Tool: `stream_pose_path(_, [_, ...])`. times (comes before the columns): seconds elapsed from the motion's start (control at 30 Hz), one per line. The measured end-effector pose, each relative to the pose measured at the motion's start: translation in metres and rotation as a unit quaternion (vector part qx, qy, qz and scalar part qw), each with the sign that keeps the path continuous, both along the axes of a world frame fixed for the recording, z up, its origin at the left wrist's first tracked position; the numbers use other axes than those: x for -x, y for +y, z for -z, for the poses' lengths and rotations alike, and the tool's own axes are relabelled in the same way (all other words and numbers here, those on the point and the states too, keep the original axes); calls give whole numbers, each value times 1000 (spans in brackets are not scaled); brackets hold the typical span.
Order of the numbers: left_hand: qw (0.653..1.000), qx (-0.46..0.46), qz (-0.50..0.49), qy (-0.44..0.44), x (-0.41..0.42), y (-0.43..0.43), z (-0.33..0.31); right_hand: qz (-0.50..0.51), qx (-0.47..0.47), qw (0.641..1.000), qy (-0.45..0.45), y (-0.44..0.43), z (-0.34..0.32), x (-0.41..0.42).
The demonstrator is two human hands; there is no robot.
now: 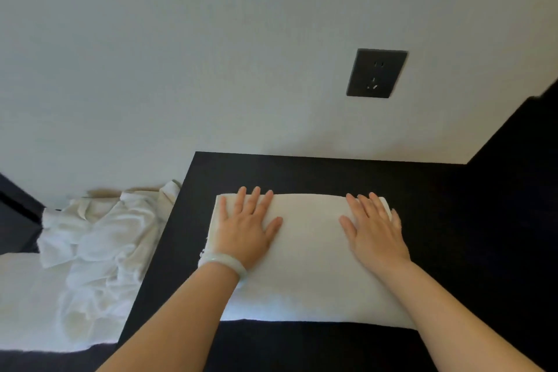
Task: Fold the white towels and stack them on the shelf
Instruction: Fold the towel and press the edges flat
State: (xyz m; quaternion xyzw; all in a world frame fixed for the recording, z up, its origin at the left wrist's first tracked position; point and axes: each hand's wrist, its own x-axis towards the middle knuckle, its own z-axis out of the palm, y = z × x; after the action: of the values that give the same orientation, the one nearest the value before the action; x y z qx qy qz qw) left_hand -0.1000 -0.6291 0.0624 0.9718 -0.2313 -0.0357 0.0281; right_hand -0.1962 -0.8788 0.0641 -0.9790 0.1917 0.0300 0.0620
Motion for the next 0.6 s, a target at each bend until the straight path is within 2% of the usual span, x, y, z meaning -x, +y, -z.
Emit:
stream_pose_path(0.1, [998,28,-33,44,-8,27,-5,14,82,996,36,18,-15,-11])
stream_pose_path(0.13, [997,41,-21,62,-11,28,-7,-11,100,995,24,32,-20,-19])
stream_pose_path(0.2, [986,115,-11,120,-14,27,-15,-131,66,989,-26,71,-24,-37])
stream_pose_path(0.23, [966,199,-23,167,-16,29,-21,-194,35,980,-33,93,-23,-46])
stream_pose_path(0.27, [925,305,-53,219,-15,36,-28,-233,9,972,-23,113,-19,-52])
stream_pose_path(0.33, [835,468,-133,256,-7,57,-34,-232,-8,973,12,139,-10,-57])
stream_pose_path(0.37, [814,497,-172,247,0,69,-37,-213,-7,977,20,143,-6,-59])
stream_pose_path(0.5, [838,421,-236,253,30,103,-27,-191,22,981,4,145,-16,-77])
stream_pose_path(0.6, [830,405,-271,272,51,115,-26,-265,28,964,-8,173,-22,-88])
